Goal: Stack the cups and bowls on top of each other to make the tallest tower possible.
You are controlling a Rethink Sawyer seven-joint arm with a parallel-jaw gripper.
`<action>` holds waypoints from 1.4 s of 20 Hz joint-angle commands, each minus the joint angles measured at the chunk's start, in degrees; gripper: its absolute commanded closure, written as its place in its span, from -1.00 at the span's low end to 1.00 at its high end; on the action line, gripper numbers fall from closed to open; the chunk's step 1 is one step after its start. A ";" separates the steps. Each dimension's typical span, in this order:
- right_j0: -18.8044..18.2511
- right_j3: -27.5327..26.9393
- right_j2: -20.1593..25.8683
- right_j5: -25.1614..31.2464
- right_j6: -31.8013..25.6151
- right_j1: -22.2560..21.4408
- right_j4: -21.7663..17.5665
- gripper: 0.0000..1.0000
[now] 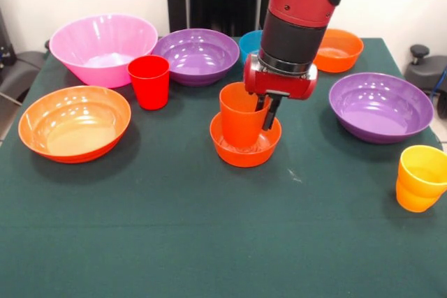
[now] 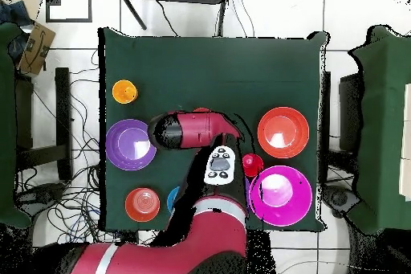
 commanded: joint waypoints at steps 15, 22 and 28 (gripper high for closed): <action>-4.40 1.83 12.13 6.55 -3.25 -0.82 -2.59 -1.00; -5.86 3.10 14.61 11.64 -4.90 -4.15 -1.53 -1.00; -5.33 3.70 13.60 13.82 -4.53 -6.90 -2.98 -1.00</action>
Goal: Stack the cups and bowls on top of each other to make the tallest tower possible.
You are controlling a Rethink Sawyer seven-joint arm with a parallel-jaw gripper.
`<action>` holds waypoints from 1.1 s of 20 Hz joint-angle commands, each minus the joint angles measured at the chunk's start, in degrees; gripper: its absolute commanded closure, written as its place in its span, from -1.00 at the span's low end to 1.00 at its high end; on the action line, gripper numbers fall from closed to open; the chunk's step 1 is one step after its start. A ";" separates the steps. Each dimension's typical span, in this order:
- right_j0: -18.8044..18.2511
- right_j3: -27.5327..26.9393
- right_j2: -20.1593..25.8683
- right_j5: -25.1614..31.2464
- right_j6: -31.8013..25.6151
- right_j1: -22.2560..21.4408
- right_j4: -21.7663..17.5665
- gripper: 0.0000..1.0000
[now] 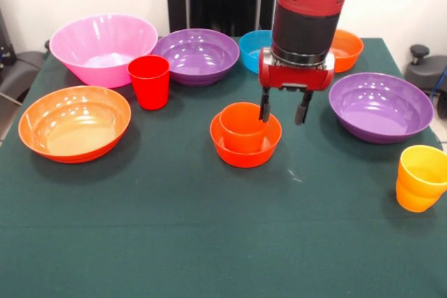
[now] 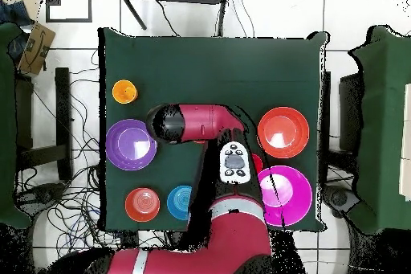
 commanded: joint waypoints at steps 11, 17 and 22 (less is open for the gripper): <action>-2.13 1.55 5.08 8.62 -7.51 -3.58 -5.34 -1.00; -6.95 4.09 7.57 11.14 -12.60 -6.38 -5.33 -1.00; -10.12 5.28 8.90 12.39 -15.23 -8.86 -6.96 -1.00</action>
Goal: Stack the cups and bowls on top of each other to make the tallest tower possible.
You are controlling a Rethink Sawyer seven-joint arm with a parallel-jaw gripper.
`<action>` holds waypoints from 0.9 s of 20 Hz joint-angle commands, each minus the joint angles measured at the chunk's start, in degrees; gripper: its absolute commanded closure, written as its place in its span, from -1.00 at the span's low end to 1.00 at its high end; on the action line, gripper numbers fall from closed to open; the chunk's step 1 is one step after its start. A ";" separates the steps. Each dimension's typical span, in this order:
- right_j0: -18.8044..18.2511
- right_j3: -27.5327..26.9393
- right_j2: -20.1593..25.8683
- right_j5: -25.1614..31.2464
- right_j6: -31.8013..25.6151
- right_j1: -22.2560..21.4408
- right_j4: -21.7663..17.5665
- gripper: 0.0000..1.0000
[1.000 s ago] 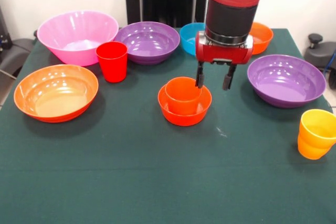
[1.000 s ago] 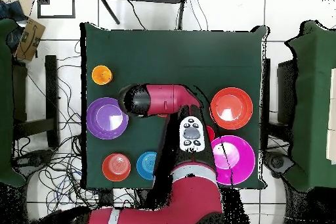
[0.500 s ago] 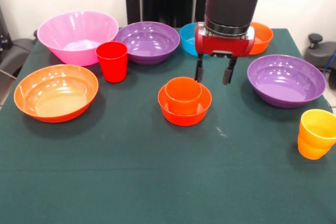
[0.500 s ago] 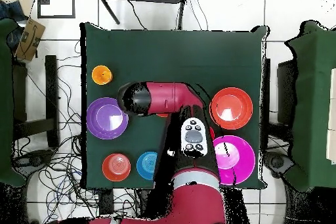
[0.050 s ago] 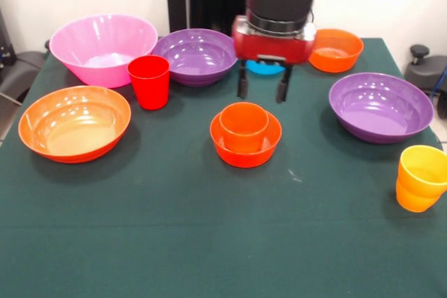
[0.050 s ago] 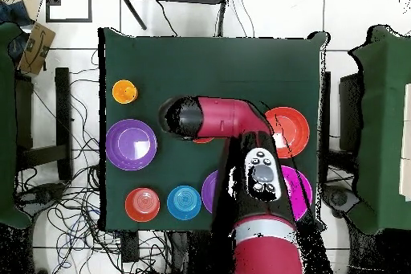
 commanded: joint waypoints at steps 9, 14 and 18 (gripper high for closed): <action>-9.47 4.30 10.71 5.82 -16.19 -1.22 -10.57 -1.00; -9.96 5.91 11.98 6.65 -13.22 -0.94 -10.81 -1.00; -9.72 6.89 12.39 5.56 -11.24 -0.94 -11.59 -1.00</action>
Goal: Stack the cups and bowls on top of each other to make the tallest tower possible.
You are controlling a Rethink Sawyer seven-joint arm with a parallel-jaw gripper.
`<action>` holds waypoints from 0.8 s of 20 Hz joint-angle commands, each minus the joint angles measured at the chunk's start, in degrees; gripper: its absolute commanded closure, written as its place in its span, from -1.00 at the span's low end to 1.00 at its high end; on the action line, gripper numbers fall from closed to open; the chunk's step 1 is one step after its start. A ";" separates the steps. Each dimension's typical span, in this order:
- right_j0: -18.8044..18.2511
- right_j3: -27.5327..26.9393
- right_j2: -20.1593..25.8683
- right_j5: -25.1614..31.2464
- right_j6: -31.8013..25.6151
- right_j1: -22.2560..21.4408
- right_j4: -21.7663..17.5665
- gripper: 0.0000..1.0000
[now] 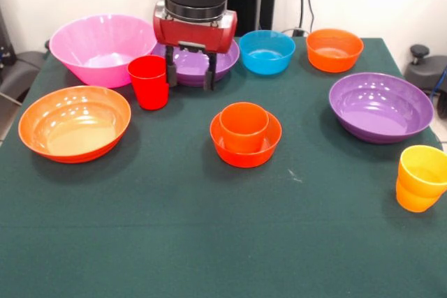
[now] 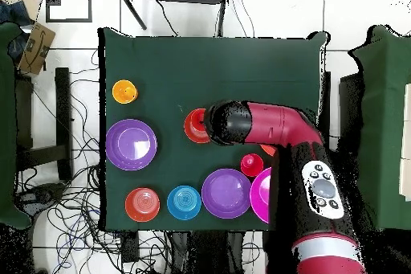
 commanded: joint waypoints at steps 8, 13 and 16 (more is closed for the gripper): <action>-0.78 2.48 8.70 1.55 -12.26 2.63 -8.45 -1.00; -2.84 2.51 10.19 2.73 -13.51 2.05 -9.35 -1.00; -3.46 3.14 10.92 2.55 -13.15 1.75 -10.01 -1.00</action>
